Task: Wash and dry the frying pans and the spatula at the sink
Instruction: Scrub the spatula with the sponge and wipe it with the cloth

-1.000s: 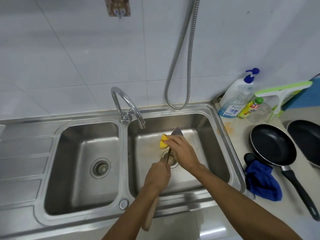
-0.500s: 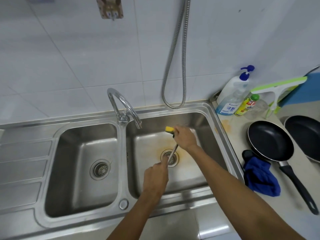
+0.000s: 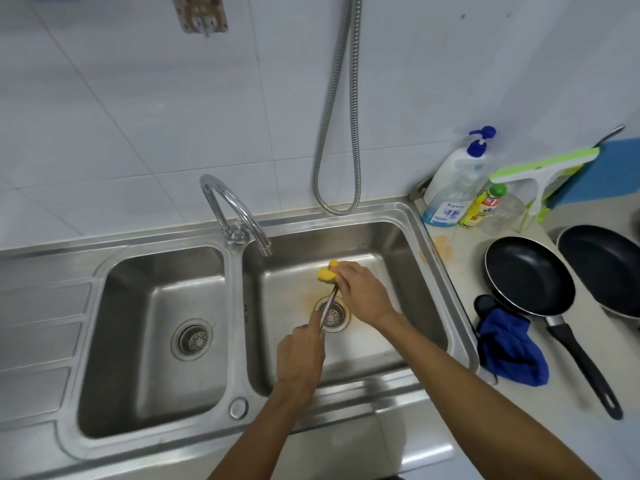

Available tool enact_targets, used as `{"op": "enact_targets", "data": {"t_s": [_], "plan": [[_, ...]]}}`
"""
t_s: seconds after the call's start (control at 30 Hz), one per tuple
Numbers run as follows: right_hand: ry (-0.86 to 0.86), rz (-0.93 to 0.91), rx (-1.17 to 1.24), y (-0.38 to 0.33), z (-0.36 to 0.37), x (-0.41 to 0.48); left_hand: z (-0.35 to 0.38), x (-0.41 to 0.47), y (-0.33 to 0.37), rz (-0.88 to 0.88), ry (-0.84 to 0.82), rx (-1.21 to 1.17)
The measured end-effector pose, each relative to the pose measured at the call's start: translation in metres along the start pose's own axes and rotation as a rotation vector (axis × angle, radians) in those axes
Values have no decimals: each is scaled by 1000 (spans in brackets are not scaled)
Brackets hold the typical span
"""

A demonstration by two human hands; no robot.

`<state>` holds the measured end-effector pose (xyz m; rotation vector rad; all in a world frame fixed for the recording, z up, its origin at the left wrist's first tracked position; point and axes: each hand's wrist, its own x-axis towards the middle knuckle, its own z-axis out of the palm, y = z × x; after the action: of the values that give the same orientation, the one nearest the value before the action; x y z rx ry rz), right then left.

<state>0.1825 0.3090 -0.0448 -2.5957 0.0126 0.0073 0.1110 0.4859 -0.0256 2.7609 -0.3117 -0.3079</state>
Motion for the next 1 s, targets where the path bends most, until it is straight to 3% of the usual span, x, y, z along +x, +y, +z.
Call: {"op": "enact_targets", "data": {"t_s": [0.07, 0.17, 0.27, 0.37, 0.47, 0.57, 0.77, 0.83, 0.93, 1.0], "plan": [[-29, 29, 5, 8, -1, 4, 0, 0, 2, 15, -11, 13], [-20, 405, 79, 26, -13, 28, 5, -5, 2, 25, -9, -38], [72, 579, 347, 24, -24, 36, -3, 8, 0, -46, -65, -315], [257, 545, 574, 3, -25, 37, -13, 25, 0, -289, -338, -942], [392, 336, 435, -14, -16, 32, -25, 27, 11, -394, -515, -1208], [362, 40, 250, -12, 5, 20, -32, 32, 21, -395, -566, -1277], [174, -128, -1, 18, 9, 1, -23, 21, 17, -474, -600, -1314], [167, -112, -74, 31, -1, 1, -19, 16, 18, -511, -558, -1331], [248, 111, -39, 48, -14, -2, -20, 22, 10, -545, -466, -1335], [274, 57, -24, 39, -9, -9, -27, 29, 7, -527, -444, -1324]]}}
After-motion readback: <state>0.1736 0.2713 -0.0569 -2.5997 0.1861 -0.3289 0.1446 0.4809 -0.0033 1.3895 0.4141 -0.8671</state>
